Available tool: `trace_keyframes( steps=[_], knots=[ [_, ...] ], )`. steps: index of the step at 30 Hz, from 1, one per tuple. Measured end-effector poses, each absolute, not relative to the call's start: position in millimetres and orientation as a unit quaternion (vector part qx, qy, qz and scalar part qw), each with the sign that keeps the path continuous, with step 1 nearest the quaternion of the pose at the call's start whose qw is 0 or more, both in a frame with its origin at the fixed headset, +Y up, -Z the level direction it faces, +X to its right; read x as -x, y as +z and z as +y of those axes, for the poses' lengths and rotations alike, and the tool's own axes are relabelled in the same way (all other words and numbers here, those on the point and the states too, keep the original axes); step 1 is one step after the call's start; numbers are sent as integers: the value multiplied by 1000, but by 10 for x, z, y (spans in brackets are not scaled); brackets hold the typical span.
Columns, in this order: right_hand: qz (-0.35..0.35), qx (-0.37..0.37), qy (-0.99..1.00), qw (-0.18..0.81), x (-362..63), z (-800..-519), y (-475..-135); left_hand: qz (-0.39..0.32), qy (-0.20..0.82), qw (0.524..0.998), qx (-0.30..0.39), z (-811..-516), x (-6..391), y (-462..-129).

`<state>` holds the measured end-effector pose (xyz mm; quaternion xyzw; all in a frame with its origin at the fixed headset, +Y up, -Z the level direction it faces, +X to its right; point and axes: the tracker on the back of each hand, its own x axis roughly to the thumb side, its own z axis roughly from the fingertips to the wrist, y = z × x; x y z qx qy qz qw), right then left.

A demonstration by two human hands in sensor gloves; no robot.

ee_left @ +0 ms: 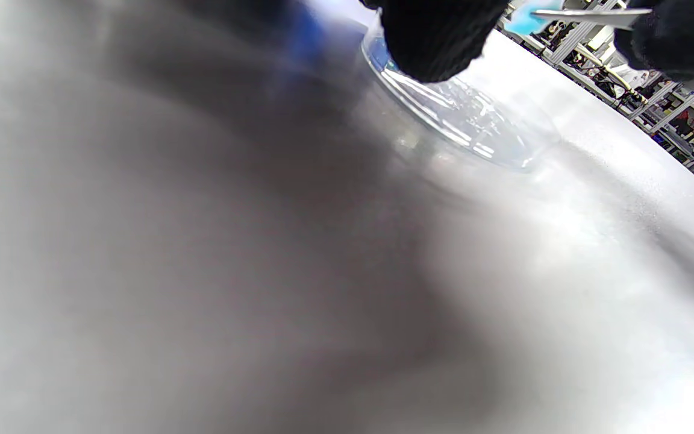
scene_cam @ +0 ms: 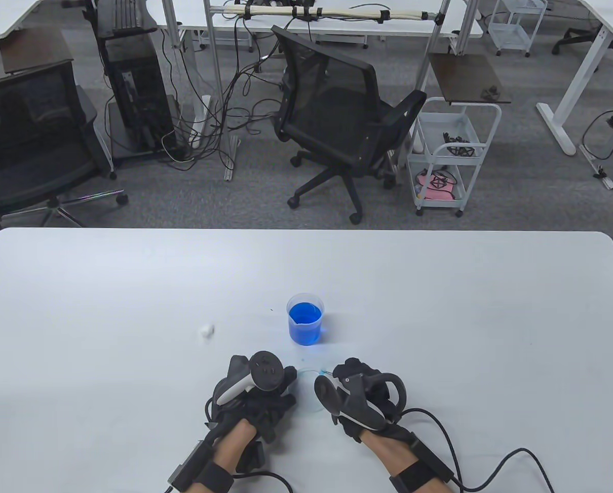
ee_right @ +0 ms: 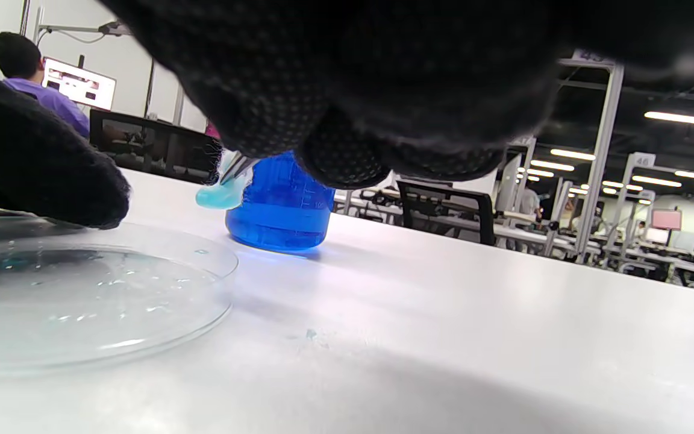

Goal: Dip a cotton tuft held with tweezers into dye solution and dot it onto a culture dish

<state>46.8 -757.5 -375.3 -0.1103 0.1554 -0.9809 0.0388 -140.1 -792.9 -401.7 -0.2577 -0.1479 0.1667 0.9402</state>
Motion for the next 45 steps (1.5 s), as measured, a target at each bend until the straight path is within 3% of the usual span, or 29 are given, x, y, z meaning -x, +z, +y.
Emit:
trace_keyframes(
  steps=[10,20,30,40,45],
  knots=[
    [122,128,-981,78,-359,-7809,-3760,-146,168,940,257,-7929,1410,-4021],
    [150,118,-981,40,-485,-7575,-3670,-145,167,940,258,-7928,1410,-4024],
    [114,141,-980,78,-381,-7808,-3649,-143,168,940,261,-7927,1417,-4025],
    [148,134,-979,33,-467,-7554,-3552,-142,169,940,262,-7928,1422,-4028],
    [137,153,-978,39,-389,-7610,-3495,-141,170,940,262,-7928,1424,-4027]
  ],
)
